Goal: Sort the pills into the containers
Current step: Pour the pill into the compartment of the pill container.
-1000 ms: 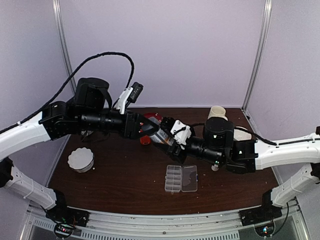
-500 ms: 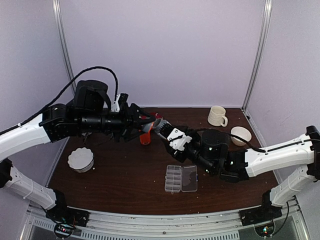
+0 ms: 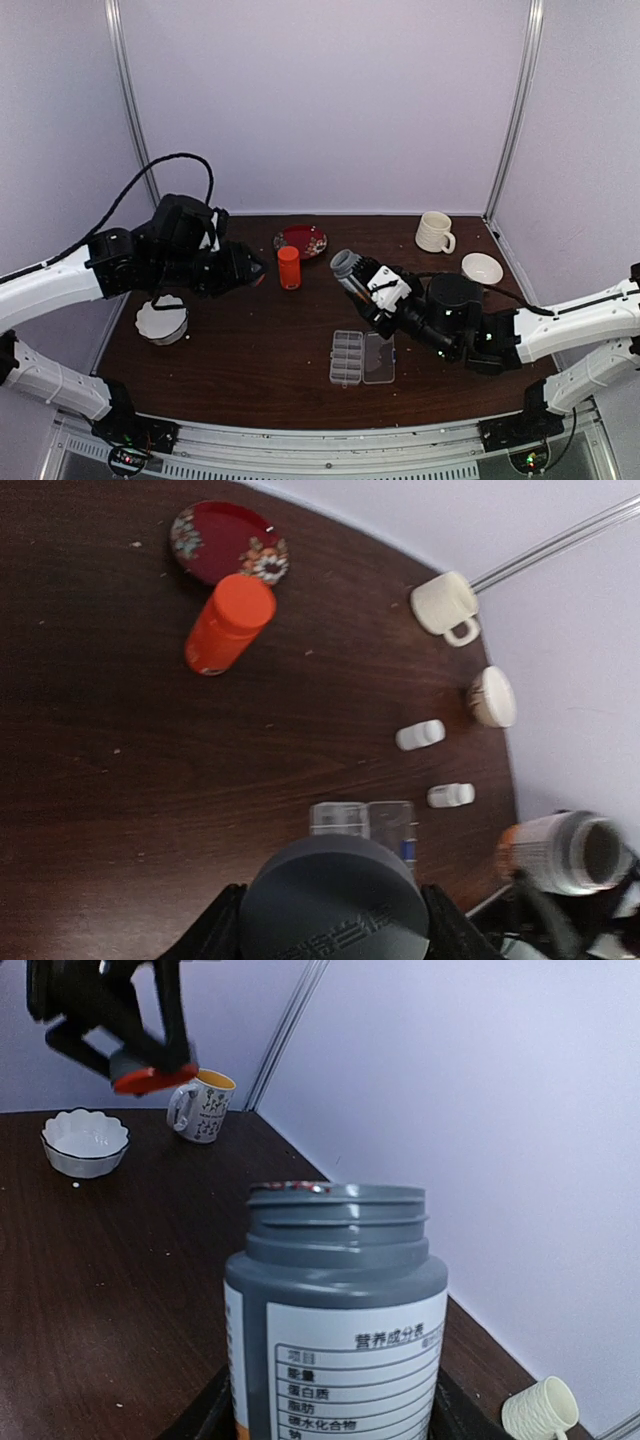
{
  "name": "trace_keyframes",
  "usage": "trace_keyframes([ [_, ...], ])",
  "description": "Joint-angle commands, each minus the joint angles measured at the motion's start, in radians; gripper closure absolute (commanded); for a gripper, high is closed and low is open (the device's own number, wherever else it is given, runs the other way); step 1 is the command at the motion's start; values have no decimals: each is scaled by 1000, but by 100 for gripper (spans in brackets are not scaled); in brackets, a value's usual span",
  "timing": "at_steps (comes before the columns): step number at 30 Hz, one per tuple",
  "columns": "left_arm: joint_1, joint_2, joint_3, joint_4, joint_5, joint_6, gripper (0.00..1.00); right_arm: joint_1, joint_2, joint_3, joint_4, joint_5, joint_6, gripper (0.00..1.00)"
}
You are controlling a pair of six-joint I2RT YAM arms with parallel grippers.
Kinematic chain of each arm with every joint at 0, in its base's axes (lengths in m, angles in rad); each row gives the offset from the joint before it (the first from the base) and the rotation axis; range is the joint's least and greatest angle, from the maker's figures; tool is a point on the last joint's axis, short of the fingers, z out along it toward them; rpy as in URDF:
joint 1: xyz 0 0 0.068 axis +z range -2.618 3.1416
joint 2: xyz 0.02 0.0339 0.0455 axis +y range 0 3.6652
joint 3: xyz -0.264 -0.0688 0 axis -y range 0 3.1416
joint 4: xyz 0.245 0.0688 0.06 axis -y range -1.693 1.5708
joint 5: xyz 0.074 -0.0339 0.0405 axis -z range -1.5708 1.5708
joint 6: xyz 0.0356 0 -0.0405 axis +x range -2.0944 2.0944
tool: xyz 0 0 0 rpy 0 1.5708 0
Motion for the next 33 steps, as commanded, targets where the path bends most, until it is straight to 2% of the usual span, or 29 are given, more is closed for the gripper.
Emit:
trace_keyframes([
  [1, 25, 56, -135, -12, -76, 239, 82, -5, -96, -36, -89, -77, 130, 100],
  [10, 66, 292, -174, -10, -142, 366, 80, -8, -269, -162, -235, -93, 271, 100],
  [19, 101, 507, -167, 90, -46, 403, 78, -11, -375, -257, -368, -152, 433, 100],
  [22, 102, 547, -167, 114, -36, 394, 74, -11, -400, -285, -384, -159, 457, 100],
  [25, 101, 558, -186, 137, -32, 367, 58, -11, -422, -299, -391, -159, 462, 100],
  [27, 100, 550, -206, 148, -42, 345, 25, -11, -428, -297, -403, -153, 465, 100],
  [29, 99, 535, -227, 153, -59, 326, 4, -12, -426, -292, -414, -152, 469, 100],
  [33, 83, 487, -250, 152, -91, 329, 2, -12, -426, -283, -431, -171, 488, 100],
])
